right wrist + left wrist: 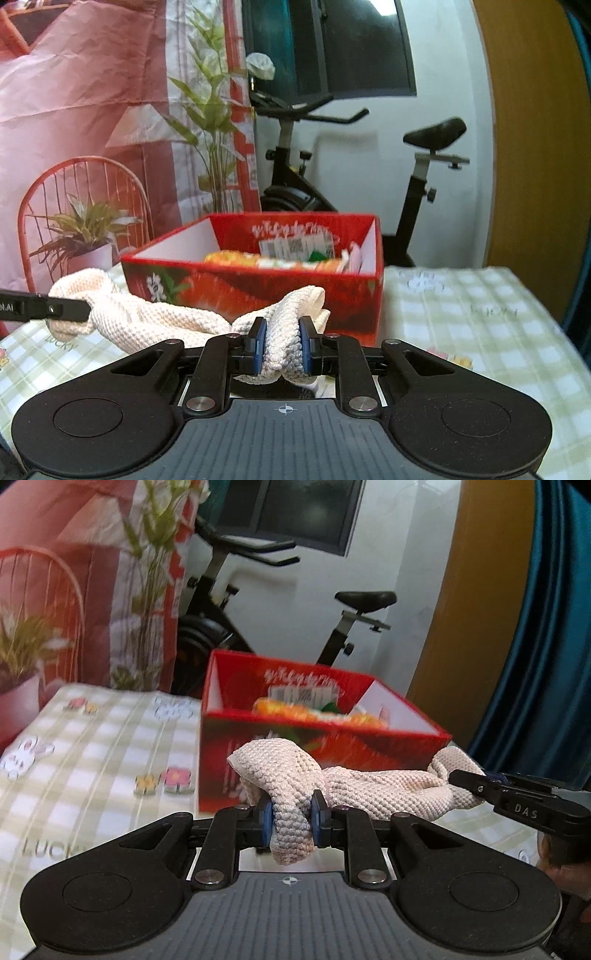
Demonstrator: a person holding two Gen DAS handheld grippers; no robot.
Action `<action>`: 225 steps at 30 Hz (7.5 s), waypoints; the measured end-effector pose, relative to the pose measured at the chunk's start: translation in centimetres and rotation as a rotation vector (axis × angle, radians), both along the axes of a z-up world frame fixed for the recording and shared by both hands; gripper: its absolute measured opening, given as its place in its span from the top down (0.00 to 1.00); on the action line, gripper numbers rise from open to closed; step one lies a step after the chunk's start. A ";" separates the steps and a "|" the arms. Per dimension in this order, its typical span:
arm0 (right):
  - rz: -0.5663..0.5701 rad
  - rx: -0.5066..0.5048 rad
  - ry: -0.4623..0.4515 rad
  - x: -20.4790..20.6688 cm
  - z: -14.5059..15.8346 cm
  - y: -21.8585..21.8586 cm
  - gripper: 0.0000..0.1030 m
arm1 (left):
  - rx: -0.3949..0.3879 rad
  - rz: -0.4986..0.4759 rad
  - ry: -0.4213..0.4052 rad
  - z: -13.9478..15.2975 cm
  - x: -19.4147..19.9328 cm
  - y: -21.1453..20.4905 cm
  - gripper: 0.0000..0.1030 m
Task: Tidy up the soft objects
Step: 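Lift the cream towel with both grippers and carry it over the box, then lower the towel into the box and open both grippers, then move both grippers back down to the clear bag of green cables, then close the left gripper on the cable bag while the right gripper pinches its edge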
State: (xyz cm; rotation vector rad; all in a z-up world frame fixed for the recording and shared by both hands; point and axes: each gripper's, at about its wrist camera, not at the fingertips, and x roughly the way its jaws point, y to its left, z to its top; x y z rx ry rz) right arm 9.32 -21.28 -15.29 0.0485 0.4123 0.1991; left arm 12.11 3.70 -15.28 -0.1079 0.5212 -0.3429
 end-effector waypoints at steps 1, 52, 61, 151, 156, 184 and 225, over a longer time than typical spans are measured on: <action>0.000 -0.009 -0.011 0.2 0.4 -0.1 0.83 | -0.001 -0.006 -0.008 0.4 0.2 -0.1 0.80; 0.024 -0.169 0.103 16.5 0.2 1.9 0.83 | 0.178 -0.038 0.130 1.4 15.8 -4.7 0.80; 0.021 -0.169 0.122 16.3 -0.4 1.7 0.83 | 0.205 -0.054 0.149 1.1 16.2 -5.0 0.79; 0.070 -0.057 0.368 0.7 -8.6 4.2 0.00 | 0.168 0.060 0.363 -8.9 1.9 -1.9 0.00; 0.069 -0.055 0.362 0.6 -8.7 4.2 0.00 | 0.174 0.061 0.359 -8.9 1.8 -1.9 0.00; 0.075 -0.063 0.385 0.8 -8.4 4.0 0.00 | 0.128 0.021 0.419 -7.8 2.7 -1.0 0.08; 0.228 -0.106 0.354 0.8 -8.4 5.9 0.15 | -0.115 -0.088 0.426 -8.7 3.7 -1.9 0.49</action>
